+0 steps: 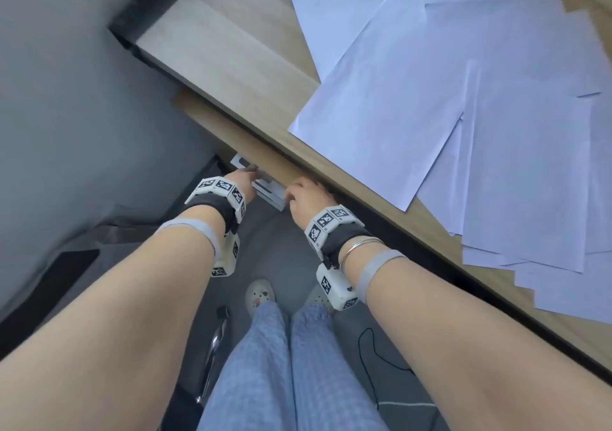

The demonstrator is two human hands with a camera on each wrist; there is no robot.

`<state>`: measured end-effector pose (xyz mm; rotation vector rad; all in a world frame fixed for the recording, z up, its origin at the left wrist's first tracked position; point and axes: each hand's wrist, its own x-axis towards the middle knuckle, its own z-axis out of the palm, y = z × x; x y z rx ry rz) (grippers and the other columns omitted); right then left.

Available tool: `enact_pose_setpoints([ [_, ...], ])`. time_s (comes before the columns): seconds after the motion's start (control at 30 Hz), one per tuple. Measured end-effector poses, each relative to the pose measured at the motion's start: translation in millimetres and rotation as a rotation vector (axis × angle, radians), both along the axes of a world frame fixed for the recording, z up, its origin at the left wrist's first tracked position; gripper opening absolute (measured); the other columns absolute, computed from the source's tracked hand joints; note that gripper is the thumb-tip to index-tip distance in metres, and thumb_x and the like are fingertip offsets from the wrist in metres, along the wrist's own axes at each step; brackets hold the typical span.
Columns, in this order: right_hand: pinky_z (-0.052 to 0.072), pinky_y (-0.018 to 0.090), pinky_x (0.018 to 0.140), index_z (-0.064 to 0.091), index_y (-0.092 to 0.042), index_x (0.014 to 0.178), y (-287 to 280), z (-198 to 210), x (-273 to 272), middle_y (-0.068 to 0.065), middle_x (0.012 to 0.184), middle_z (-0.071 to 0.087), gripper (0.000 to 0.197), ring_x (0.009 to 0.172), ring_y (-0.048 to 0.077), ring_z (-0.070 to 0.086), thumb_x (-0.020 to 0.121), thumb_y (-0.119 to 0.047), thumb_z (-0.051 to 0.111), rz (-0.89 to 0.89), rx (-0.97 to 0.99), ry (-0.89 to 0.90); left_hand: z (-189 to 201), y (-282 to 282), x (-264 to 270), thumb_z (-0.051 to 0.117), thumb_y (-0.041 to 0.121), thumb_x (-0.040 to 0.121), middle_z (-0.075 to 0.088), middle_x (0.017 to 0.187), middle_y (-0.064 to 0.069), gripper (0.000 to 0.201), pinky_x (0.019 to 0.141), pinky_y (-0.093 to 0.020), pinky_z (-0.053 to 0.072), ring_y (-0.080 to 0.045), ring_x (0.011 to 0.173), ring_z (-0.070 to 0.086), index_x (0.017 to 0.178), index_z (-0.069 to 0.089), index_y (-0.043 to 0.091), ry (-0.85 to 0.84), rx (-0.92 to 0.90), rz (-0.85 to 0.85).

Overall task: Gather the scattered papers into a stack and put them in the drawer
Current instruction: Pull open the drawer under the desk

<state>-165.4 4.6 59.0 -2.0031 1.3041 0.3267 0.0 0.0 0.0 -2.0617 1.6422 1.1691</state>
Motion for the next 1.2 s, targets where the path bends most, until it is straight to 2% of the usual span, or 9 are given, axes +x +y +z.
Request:
enact_pose_setpoints([
  [0.13, 0.037, 0.031, 0.098, 0.059, -0.014, 0.11, -1, -9, -4, -0.003, 0.136, 0.043, 0.029, 0.119, 0.025, 0.043, 0.089, -0.005, 0.042, -0.004, -0.008, 0.03, -11, 1, -1, 0.04, -0.005, 0.089, 0.021, 0.158, -0.003, 0.059, 0.116, -0.031, 0.026, -0.021, 0.145, 0.024, 0.144, 0.036, 0.014, 0.004, 0.047, -0.007],
  [0.33, 0.038, 0.027, 0.091, 0.059, -0.015, 0.108, -2, -18, -2, -0.005, 0.134, 0.042, 0.027, 0.117, 0.022, 0.043, 0.089, -0.004, 0.044, -0.014, -0.051, 0.041, -12, 5, -1, 0.043, -0.001, 0.085, 0.028, 0.151, -0.005, 0.062, 0.101, -0.036, 0.044, -0.03, 0.126, 0.048, 0.144, 0.033, 0.014, -0.066, -0.029, 0.027],
  [0.57, 0.039, 0.029, 0.09, 0.058, -0.015, 0.101, 3, -20, 2, -0.003, 0.129, 0.041, 0.024, 0.118, 0.021, 0.039, 0.085, -0.003, 0.044, -0.019, -0.083, 0.074, -14, 4, -4, 0.048, 0.0, 0.081, 0.03, 0.142, -0.005, 0.061, 0.093, -0.042, 0.049, -0.035, 0.108, 0.057, 0.139, 0.037, 0.016, -0.104, 0.055, 0.017],
  [0.77, 0.038, 0.032, 0.096, 0.058, -0.016, 0.095, 5, -19, 1, -0.005, 0.13, 0.04, 0.019, 0.12, 0.019, 0.037, 0.086, -0.004, 0.046, -0.01, -0.067, 0.101, -10, 21, -1, 0.039, 0.021, 0.097, 0.032, 0.144, -0.011, 0.043, 0.107, -0.04, 0.037, -0.028, 0.134, 0.035, 0.14, 0.039, 0.013, -0.143, 0.136, 0.027],
  [0.9, 0.037, 0.028, 0.083, 0.048, -0.028, 0.084, 7, -22, 5, -0.006, 0.128, 0.041, 0.025, 0.115, 0.023, 0.042, 0.08, -0.004, 0.044, -0.091, -0.006, 0.123, -15, 42, 7, 0.045, 0.028, 0.091, 0.041, 0.143, -0.007, 0.045, 0.101, -0.034, 0.038, -0.027, 0.128, 0.045, 0.133, 0.05, 0.011, -0.045, 0.205, 0.384],
  [0.97, 0.037, 0.028, 0.085, 0.046, -0.029, 0.082, 7, -22, 6, -0.007, 0.127, 0.041, 0.027, 0.114, 0.023, 0.042, 0.079, -0.002, 0.043, -0.1, 0.002, 0.137, -13, 53, 6, 0.051, 0.025, 0.083, 0.056, 0.132, -0.012, 0.054, 0.094, -0.034, 0.044, -0.032, 0.115, 0.057, 0.132, 0.047, 0.004, 0.05, 0.198, 0.715],
  [1.03, 0.039, 0.029, 0.087, 0.049, -0.027, 0.085, 7, -17, 7, -0.007, 0.127, 0.04, 0.027, 0.115, 0.023, 0.041, 0.08, -0.001, 0.043, -0.094, -0.006, 0.147, 0, 61, 4, 0.048, 0.03, 0.08, 0.064, 0.116, -0.015, 0.058, 0.081, -0.035, 0.046, -0.033, 0.096, 0.064, 0.131, 0.048, 0.003, 0.053, 0.218, 0.843],
  [1.13, 0.04, 0.031, 0.093, 0.056, -0.018, 0.098, 8, -11, 8, -0.004, 0.129, 0.04, 0.028, 0.118, 0.021, 0.038, 0.082, 0.001, 0.043, -0.029, -0.045, 0.168, 10, 69, 4, 0.048, 0.035, 0.089, 0.056, 0.117, -0.016, 0.052, 0.086, -0.037, 0.045, -0.034, 0.109, 0.058, 0.135, 0.044, 0.011, -0.023, 0.291, 0.656],
  [1.2, 0.04, 0.032, 0.094, 0.057, -0.017, 0.102, 9, -8, 10, -0.003, 0.13, 0.04, 0.029, 0.119, 0.021, 0.038, 0.083, 0.001, 0.043, -0.004, -0.062, 0.181, 16, 75, 3, 0.048, 0.032, 0.093, 0.052, 0.113, -0.011, 0.029, 0.096, -0.034, 0.044, -0.031, 0.115, 0.055, 0.117, 0.053, 0.017, -0.037, 0.315, 0.57],
])
